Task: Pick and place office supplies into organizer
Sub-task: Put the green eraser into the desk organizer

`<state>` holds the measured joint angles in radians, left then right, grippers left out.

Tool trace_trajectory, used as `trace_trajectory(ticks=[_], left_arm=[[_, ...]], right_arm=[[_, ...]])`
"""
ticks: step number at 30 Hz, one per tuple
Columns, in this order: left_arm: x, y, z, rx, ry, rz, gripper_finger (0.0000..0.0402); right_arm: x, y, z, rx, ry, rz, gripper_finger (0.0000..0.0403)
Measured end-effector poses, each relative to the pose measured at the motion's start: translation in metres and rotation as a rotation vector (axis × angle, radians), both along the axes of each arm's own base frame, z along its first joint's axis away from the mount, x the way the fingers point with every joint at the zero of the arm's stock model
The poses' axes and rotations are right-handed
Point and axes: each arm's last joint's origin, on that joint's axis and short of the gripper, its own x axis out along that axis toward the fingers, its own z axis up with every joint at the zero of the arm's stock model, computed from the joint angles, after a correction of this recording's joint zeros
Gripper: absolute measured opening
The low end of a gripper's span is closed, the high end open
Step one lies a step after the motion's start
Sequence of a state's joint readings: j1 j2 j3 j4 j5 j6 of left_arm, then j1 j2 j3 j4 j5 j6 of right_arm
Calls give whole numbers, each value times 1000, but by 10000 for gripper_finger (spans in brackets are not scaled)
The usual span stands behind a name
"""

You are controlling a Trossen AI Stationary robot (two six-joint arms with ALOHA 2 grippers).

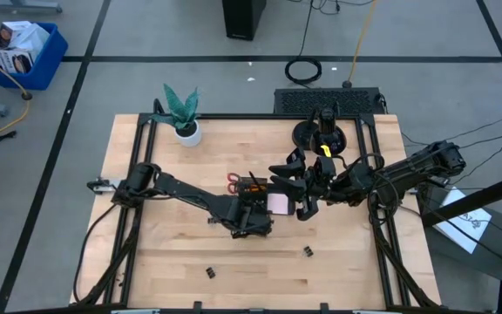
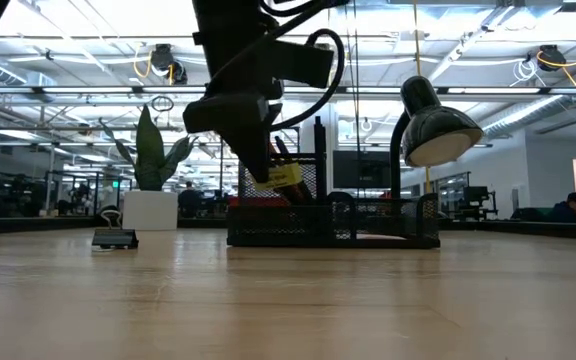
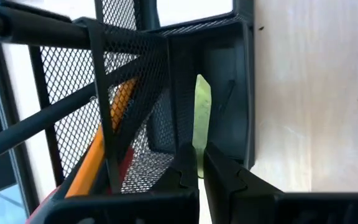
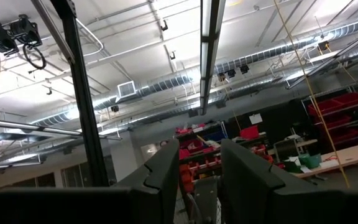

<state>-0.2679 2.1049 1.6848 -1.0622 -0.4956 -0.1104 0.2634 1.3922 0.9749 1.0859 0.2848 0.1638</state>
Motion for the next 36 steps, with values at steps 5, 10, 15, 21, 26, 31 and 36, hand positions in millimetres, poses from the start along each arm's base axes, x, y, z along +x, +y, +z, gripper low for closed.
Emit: trace_trajectory(ticks=[5, 10, 15, 21, 26, 31, 36], left_arm=[[3, -5, -14, -12, 27, -6, 0], [2, -5, -26, 0, 74, 7, 0], [4, -3, -28, -7, 61, 38, 0], [4, -2, -28, -26, 56, 52, 0], [5, -2, -29, -46, 50, 75, 0], [5, 0, -29, -56, 43, 92, 0], [5, 0, -29, -65, 41, 103, 0]], right_arm=[[0, 0, 0, 0, 1, -1, 109], [1, 0, -1, -4, 15, -1, 109], [1, 0, -2, -6, 24, -1, 109], [1, 0, -2, -6, 23, -1, 109], [1, 0, -2, -5, 22, -1, 109], [1, 0, -2, -1, 22, 3, 109], [1, 0, -2, 0, 21, 5, 109]])
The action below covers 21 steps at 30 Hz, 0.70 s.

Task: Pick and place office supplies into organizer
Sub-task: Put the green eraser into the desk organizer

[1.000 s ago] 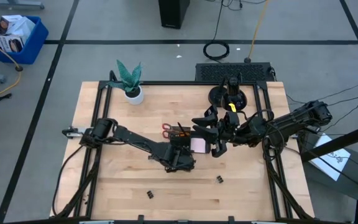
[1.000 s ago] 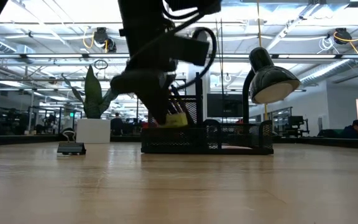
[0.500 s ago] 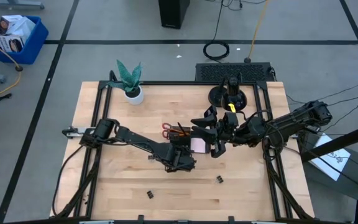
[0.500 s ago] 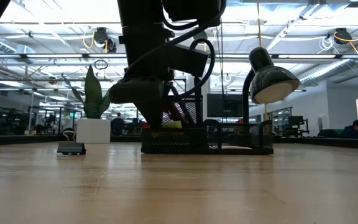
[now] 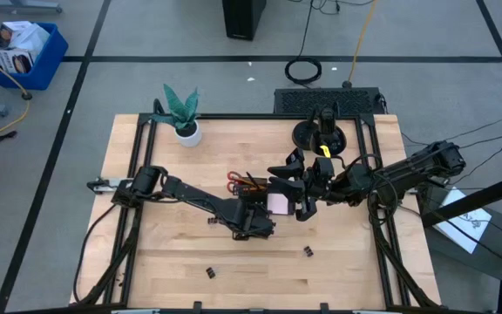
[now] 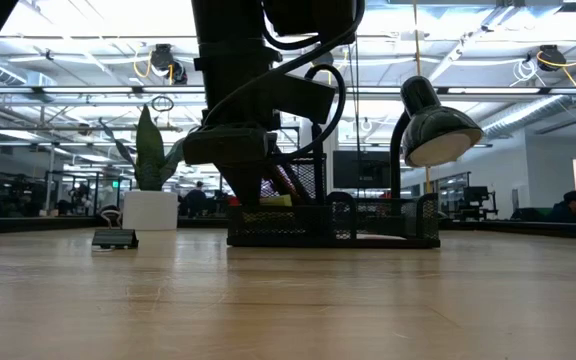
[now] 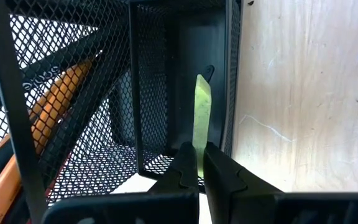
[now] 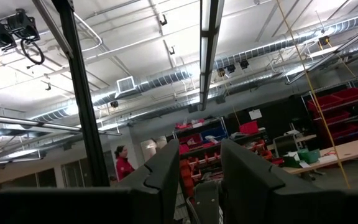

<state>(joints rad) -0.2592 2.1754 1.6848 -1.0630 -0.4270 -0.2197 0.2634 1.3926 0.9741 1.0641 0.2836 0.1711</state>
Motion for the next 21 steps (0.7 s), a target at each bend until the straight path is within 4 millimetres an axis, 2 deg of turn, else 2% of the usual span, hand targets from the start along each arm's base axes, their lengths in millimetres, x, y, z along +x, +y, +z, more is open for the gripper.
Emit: trace_trajectory(ticks=[11, 21], left_arm=[[0, 0, 0, 16, -14, 18, 56], [0, 1, 0, 20, -18, 24, 66]], right_arm=[[0, 0, 0, 0, 0, 1, 109], [0, 0, 0, 0, 0, 1, 109]])
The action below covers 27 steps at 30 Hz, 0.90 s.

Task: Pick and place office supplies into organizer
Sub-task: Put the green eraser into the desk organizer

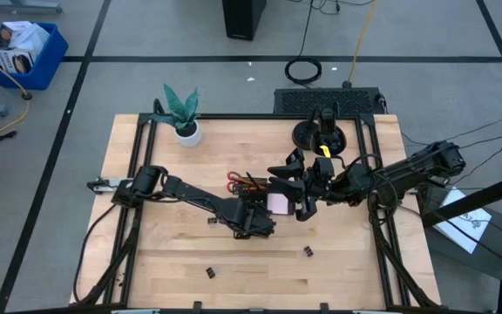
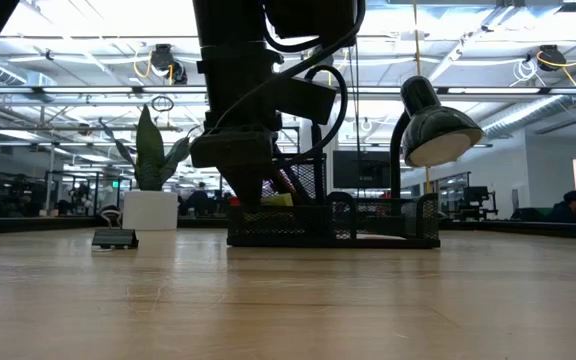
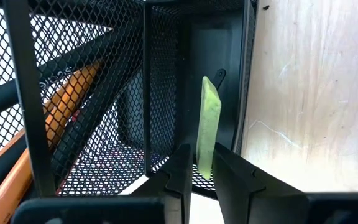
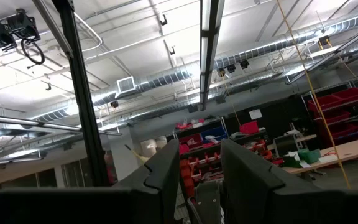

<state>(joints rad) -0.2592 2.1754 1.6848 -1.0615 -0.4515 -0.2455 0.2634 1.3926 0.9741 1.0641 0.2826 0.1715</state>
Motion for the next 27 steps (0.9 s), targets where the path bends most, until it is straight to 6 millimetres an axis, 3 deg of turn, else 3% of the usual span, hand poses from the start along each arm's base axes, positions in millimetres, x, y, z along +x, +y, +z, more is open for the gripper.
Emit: trace_trajectory(ticks=[14, 27], left_arm=[[9, 2, 15, -20, -41, 1, 67], [9, 8, 14, -58, -17, 5, 67]], right_arm=[[0, 0, 0, 1, 0, 1, 110], [-1, 4, 0, 12, -1, 22, 110]])
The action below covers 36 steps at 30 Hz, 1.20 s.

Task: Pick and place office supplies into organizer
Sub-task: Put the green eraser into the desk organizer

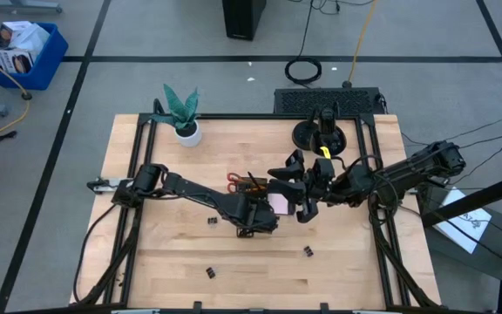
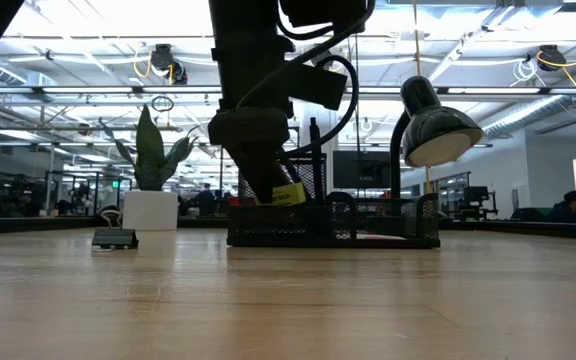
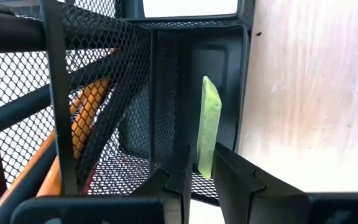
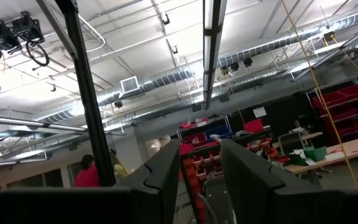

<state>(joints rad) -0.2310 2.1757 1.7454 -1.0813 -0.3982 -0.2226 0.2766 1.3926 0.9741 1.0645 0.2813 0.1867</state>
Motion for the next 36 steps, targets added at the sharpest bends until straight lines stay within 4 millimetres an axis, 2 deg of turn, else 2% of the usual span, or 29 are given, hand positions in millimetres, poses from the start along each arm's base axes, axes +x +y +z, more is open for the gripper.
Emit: trace_trajectory(ticks=[7, 15, 19, 36], left_arm=[[0, 0, 0, -13, -2, 7, 79], [2, 1, 1, -15, -36, 45, 146], [2, 1, 1, -11, -36, 43, 165], [1, 9, 0, -9, -11, 51, 171]], right_arm=[[0, 0, 0, -10, 0, -6, 110], [0, 0, 0, -10, 0, -6, 110], [0, 0, 0, -10, 0, -6, 110], [-2, 5, 1, -11, -7, 10, 110]])
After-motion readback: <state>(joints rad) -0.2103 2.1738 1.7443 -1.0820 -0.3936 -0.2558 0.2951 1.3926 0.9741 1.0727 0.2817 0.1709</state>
